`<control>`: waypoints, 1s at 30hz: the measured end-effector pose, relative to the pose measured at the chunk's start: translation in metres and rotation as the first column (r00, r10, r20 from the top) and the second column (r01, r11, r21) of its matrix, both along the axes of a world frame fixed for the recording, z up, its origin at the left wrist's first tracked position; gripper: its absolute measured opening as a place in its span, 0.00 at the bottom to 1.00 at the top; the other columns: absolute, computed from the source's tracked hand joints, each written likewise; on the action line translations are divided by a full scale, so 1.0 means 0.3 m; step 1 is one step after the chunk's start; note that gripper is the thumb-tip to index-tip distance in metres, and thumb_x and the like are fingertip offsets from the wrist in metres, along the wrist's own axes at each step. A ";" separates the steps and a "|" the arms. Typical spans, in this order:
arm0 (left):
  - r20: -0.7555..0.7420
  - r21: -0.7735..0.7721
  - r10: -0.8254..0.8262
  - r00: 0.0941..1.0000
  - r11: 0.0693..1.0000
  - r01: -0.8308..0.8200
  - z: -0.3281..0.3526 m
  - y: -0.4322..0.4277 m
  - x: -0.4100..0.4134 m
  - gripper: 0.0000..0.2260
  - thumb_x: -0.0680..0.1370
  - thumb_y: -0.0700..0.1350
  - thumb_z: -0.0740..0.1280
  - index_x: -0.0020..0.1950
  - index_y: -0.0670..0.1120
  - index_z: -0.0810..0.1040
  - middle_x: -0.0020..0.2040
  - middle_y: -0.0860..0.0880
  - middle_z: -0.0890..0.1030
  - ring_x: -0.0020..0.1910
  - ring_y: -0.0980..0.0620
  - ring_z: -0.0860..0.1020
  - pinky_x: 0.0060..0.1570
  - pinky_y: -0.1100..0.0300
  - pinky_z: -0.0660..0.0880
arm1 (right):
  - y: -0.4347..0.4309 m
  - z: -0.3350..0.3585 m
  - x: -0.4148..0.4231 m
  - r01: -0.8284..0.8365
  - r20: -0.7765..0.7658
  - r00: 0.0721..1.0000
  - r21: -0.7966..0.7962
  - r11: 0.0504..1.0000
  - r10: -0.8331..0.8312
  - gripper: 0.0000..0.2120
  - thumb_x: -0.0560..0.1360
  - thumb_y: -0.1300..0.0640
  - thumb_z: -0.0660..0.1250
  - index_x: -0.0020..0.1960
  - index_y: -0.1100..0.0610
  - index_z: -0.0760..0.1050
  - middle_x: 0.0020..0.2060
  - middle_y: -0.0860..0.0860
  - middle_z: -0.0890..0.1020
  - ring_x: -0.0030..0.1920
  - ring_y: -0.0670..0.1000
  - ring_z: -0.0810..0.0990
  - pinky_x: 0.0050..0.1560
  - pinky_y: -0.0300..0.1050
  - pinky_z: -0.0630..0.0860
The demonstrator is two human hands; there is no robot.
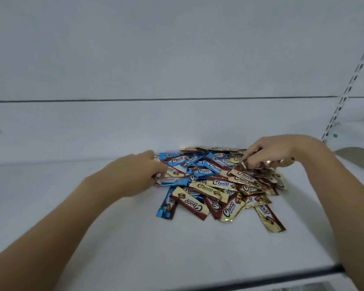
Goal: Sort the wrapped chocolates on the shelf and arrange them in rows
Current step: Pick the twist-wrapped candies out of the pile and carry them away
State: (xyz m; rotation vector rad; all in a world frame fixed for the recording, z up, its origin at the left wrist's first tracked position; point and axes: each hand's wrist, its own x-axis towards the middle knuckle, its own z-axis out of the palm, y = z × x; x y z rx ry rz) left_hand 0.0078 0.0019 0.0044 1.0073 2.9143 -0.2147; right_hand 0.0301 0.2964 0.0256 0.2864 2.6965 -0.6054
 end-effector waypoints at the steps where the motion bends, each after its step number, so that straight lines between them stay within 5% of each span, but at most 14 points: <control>1: -0.017 0.047 0.008 1.000 0.999 -0.007 0.009 -0.007 -0.003 0.10 0.81 0.47 0.56 0.60 0.56 0.70 0.54 0.50 0.69 0.46 0.51 0.71 0.40 0.64 0.66 | 0.004 0.014 0.013 0.012 0.020 1.000 0.011 1.000 -0.013 0.12 0.70 0.57 0.67 0.53 0.53 0.79 0.31 0.50 0.71 0.24 0.47 0.64 0.25 0.37 0.57; 5: -0.015 0.211 -0.079 0.997 0.974 0.080 0.024 0.069 -0.003 0.22 0.81 0.45 0.53 0.70 0.66 0.57 0.47 0.51 0.65 0.42 0.53 0.70 0.41 0.62 0.65 | -0.020 0.022 0.016 -0.069 -0.221 0.974 -0.101 0.992 0.045 0.10 0.74 0.55 0.65 0.55 0.49 0.78 0.37 0.49 0.77 0.26 0.44 0.70 0.25 0.35 0.64; 10: 0.064 0.056 -0.157 0.986 0.987 0.153 -0.017 0.193 0.000 0.23 0.81 0.44 0.52 0.71 0.67 0.55 0.57 0.48 0.68 0.47 0.52 0.70 0.47 0.59 0.70 | -0.086 -0.049 -0.050 -0.220 -0.536 0.828 -0.038 0.975 0.166 0.13 0.75 0.52 0.64 0.59 0.47 0.75 0.57 0.45 0.77 0.53 0.45 0.73 0.53 0.40 0.65; 14: 0.111 0.050 -0.107 0.988 0.994 0.102 -0.008 0.159 0.002 0.21 0.81 0.44 0.54 0.69 0.65 0.62 0.63 0.48 0.69 0.55 0.50 0.73 0.53 0.56 0.72 | -0.095 -0.096 -0.077 -0.261 -0.475 0.844 0.040 0.965 0.248 0.15 0.75 0.52 0.65 0.61 0.49 0.75 0.61 0.49 0.76 0.54 0.47 0.72 0.51 0.40 0.65; 19: 0.116 0.284 -0.053 0.992 0.959 0.018 -0.025 0.062 0.003 0.16 0.81 0.43 0.55 0.67 0.57 0.69 0.52 0.50 0.71 0.49 0.53 0.70 0.42 0.62 0.63 | -0.055 -0.116 -0.092 -0.206 -0.367 0.901 0.109 0.973 0.232 0.16 0.75 0.49 0.64 0.62 0.50 0.74 0.63 0.52 0.75 0.59 0.53 0.72 0.55 0.44 0.67; 22: 0.045 0.598 0.051 0.998 0.798 -0.068 -0.029 0.024 0.007 0.14 0.81 0.43 0.55 0.64 0.51 0.71 0.45 0.51 0.76 0.41 0.54 0.73 0.38 0.65 0.69 | -0.070 -0.089 -0.067 -0.211 -0.507 0.842 -0.001 0.978 0.181 0.15 0.75 0.50 0.64 0.61 0.51 0.75 0.59 0.51 0.78 0.54 0.52 0.75 0.49 0.42 0.70; 24: 0.031 0.766 0.160 0.987 0.630 -0.127 -0.020 0.010 0.023 0.11 0.80 0.42 0.56 0.60 0.48 0.73 0.36 0.51 0.75 0.33 0.54 0.73 0.39 0.59 0.73 | -0.114 -0.060 -0.029 -0.235 -0.647 0.757 -0.150 0.960 0.085 0.14 0.76 0.51 0.63 0.60 0.51 0.75 0.55 0.49 0.79 0.50 0.48 0.76 0.44 0.38 0.69; 28: 0.094 0.953 0.304 0.948 0.247 -0.174 -0.004 -0.012 0.114 0.07 0.80 0.40 0.57 0.50 0.45 0.74 0.31 0.49 0.74 0.28 0.53 0.71 0.31 0.61 0.72 | -0.217 -0.016 0.110 -0.343 -0.755 0.649 -0.397 0.852 -0.091 0.10 0.75 0.53 0.64 0.56 0.48 0.77 0.42 0.40 0.79 0.36 0.36 0.74 0.41 0.35 0.68; 30: 0.104 0.984 0.351 0.931 0.099 -0.147 -0.005 -0.027 0.204 0.07 0.79 0.39 0.57 0.47 0.46 0.73 0.31 0.48 0.73 0.28 0.52 0.70 0.28 0.63 0.68 | -0.254 -0.017 0.207 -0.410 -0.778 0.617 -0.445 0.797 -0.117 0.07 0.75 0.54 0.65 0.51 0.46 0.78 0.40 0.38 0.79 0.38 0.35 0.76 0.44 0.34 0.70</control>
